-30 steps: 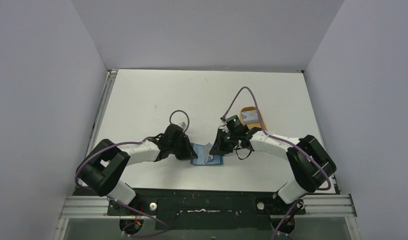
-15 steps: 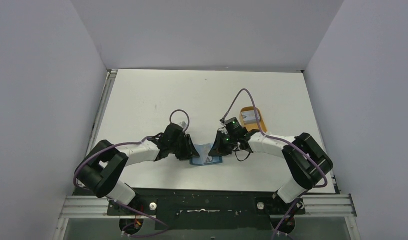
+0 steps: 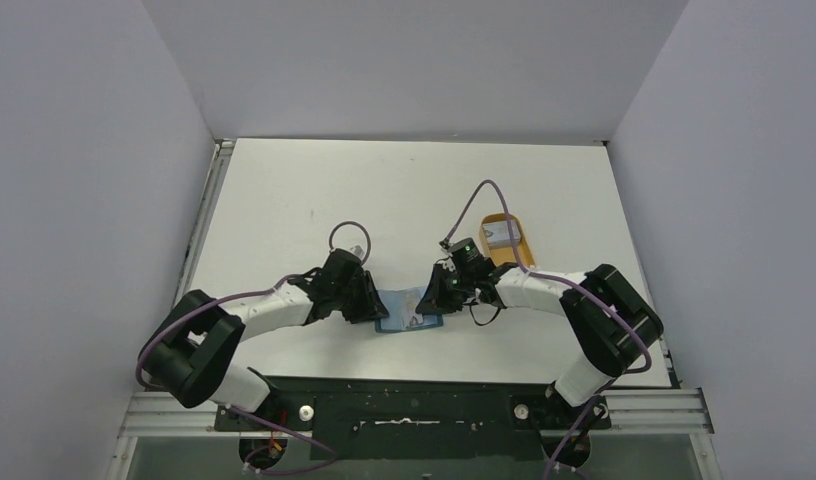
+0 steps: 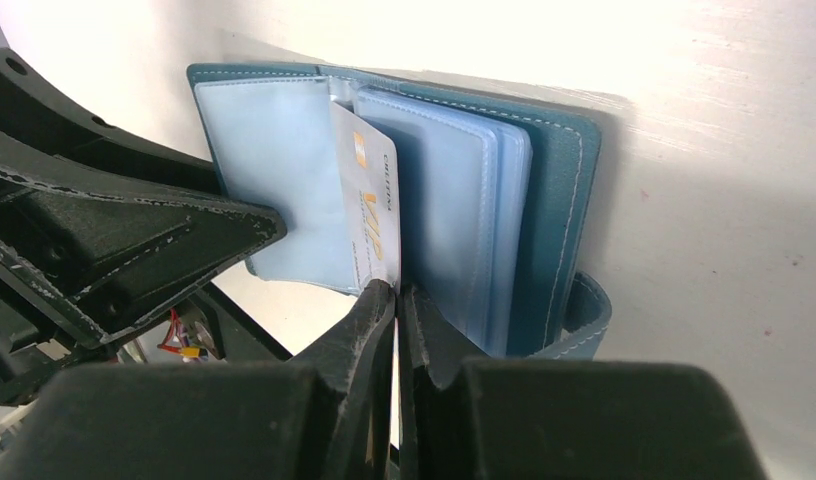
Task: Put the credit cards into the card holder
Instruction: Insert the credit card into the card holder.
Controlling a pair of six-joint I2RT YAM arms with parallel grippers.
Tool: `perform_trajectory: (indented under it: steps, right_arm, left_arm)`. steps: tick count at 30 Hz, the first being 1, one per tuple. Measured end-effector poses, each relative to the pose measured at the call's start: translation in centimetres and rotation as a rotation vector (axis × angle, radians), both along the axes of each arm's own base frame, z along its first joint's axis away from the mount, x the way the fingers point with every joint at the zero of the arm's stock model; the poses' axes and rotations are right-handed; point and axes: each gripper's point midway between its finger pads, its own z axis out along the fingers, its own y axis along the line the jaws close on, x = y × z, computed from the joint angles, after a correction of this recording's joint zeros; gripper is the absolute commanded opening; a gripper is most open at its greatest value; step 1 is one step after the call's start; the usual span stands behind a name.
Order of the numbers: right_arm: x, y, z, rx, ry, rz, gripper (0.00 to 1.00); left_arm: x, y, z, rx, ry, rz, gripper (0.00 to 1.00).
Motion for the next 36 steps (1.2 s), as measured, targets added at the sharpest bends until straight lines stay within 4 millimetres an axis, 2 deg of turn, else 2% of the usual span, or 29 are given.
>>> perform_trajectory:
  steps: [3, 7, 30, 36]
  right_arm:
    - [0.0, 0.0, 0.0, 0.001, -0.001, 0.0, 0.0]
    - [0.0, 0.1, -0.1, 0.004, 0.001, 0.003, 0.0]
    - [-0.1, 1.1, -0.4, -0.018, -0.011, 0.019, 0.0]
    - [0.1, 2.3, -0.5, 0.008, -0.005, -0.004, 0.0]
  left_arm:
    - [-0.1, 0.7, -0.1, 0.021, -0.002, 0.019, 0.21]
    - [-0.2, 1.3, -0.3, 0.04, 0.002, 0.037, 0.01]
    - [-0.1, 1.0, -0.6, 0.013, 0.025, 0.04, 0.0]
    - [0.0, 0.7, -0.6, 0.003, 0.024, 0.036, 0.0]
